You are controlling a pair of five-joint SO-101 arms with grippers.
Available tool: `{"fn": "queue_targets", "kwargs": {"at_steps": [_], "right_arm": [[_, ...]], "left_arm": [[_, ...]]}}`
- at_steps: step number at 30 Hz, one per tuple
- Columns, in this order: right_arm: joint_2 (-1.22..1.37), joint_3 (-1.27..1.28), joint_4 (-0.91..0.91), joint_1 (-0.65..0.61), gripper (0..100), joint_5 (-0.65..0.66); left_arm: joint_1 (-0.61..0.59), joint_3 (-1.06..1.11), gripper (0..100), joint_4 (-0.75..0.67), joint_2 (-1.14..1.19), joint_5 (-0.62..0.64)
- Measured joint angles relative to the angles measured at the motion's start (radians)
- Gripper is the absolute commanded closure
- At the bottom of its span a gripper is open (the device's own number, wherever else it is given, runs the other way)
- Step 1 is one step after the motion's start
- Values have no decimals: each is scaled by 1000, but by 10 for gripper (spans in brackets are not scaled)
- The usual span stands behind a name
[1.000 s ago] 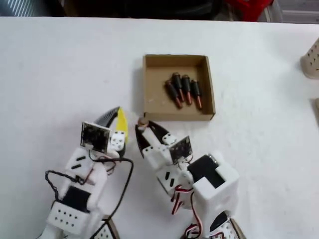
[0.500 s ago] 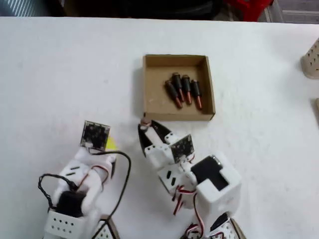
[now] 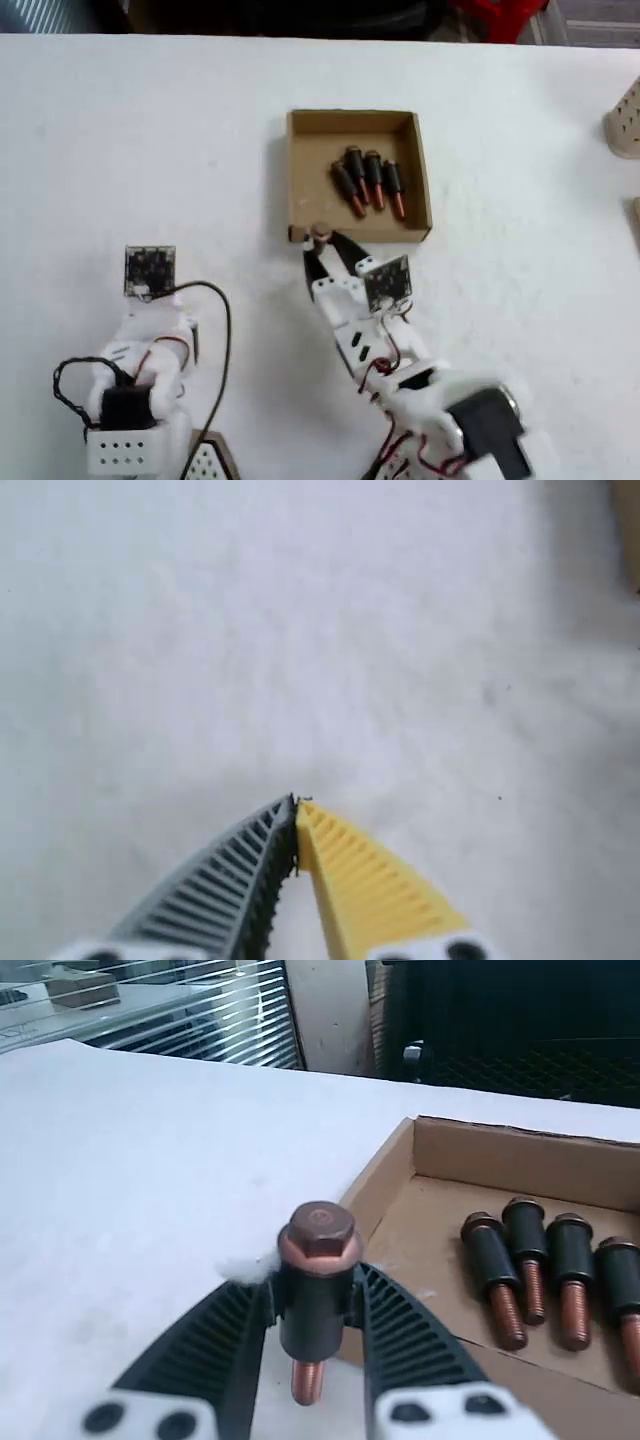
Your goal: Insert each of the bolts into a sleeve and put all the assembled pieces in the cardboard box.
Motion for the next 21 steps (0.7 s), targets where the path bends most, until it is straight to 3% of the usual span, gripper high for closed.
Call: {"fn": "queue_targets", "kwargs": {"at_steps": [15, 21], "right_arm": [[-707, 2, 913, 123, 982, 0], [-918, -106, 1332, 127, 981, 0]], "left_arm": [[-11, 0, 978, 0, 0, 0], [-11, 0, 978, 2, 0, -66]]}}
